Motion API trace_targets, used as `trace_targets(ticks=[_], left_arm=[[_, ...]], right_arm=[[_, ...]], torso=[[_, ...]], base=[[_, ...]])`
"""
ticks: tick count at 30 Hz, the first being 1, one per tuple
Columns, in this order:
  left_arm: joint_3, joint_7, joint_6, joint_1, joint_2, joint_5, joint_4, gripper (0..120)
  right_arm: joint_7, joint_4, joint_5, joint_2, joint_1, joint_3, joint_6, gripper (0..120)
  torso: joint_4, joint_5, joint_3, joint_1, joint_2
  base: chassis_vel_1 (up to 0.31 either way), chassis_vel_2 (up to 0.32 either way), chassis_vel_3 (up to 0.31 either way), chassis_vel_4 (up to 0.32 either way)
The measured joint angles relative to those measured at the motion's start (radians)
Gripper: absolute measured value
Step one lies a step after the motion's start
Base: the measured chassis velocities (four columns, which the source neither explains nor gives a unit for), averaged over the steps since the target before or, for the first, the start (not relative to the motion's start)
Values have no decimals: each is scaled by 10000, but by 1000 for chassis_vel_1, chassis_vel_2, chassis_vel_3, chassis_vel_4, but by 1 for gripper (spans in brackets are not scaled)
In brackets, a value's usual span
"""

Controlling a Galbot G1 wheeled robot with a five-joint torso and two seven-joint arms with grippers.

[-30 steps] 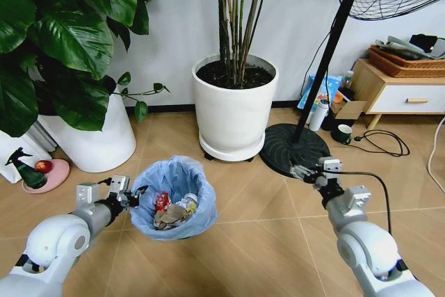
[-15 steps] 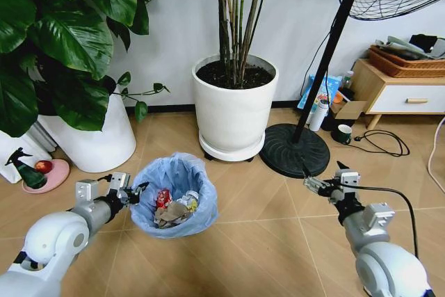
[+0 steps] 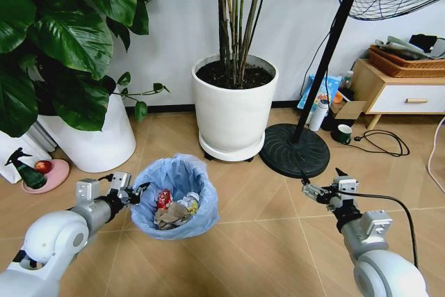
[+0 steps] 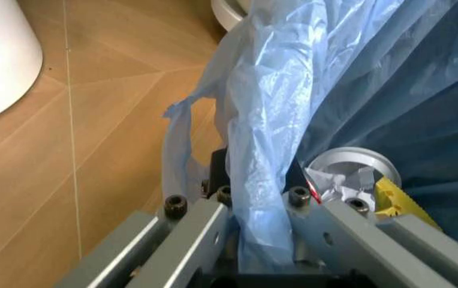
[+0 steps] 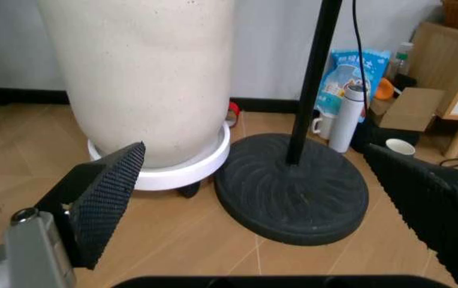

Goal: Pick up the trash bin and place the garbage on the floor into it.

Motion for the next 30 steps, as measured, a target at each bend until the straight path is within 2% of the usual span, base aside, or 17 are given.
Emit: trace_targets(ticks=[11, 30], left_arm=[[13, 22, -16, 49, 29, 2, -36, 0], [-109, 23, -45, 454, 19, 72, -324, 0]], right_arm=[[10, 53, 0, 20, -66, 3, 32, 100], [-44, 205, 6, 12, -269, -22, 139, 100]], torso=[[-1, -1, 0, 0, 0], [-2, 3, 0, 0, 0]], base=[[24, -24, -20, 17], [91, -91, -88, 96]])
